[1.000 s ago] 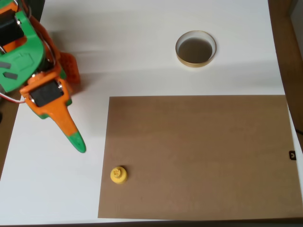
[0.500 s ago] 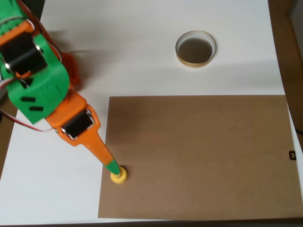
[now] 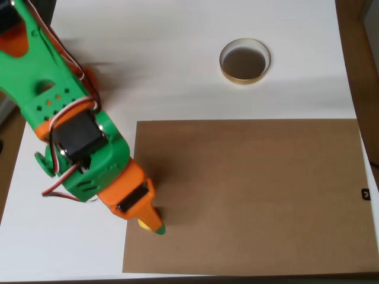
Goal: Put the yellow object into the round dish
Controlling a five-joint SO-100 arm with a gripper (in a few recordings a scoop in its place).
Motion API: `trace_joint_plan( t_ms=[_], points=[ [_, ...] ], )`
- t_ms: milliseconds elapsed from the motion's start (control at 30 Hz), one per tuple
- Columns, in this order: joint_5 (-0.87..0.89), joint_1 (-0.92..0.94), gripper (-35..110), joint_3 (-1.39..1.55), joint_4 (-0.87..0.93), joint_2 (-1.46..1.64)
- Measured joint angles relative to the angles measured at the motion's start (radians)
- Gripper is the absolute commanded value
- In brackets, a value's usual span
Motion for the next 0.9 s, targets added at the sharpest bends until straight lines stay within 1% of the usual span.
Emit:
trace_joint_plan(
  t_ms=[233, 400, 900],
  points=[
    [0.0, -0.003, 26, -0.018, -0.023, -0.067],
    [0.0, 0.006, 20, -0.018, -0.048, -0.123],
    [0.0, 0.002, 17, -0.018, -0.118, -0.187]
  ],
)
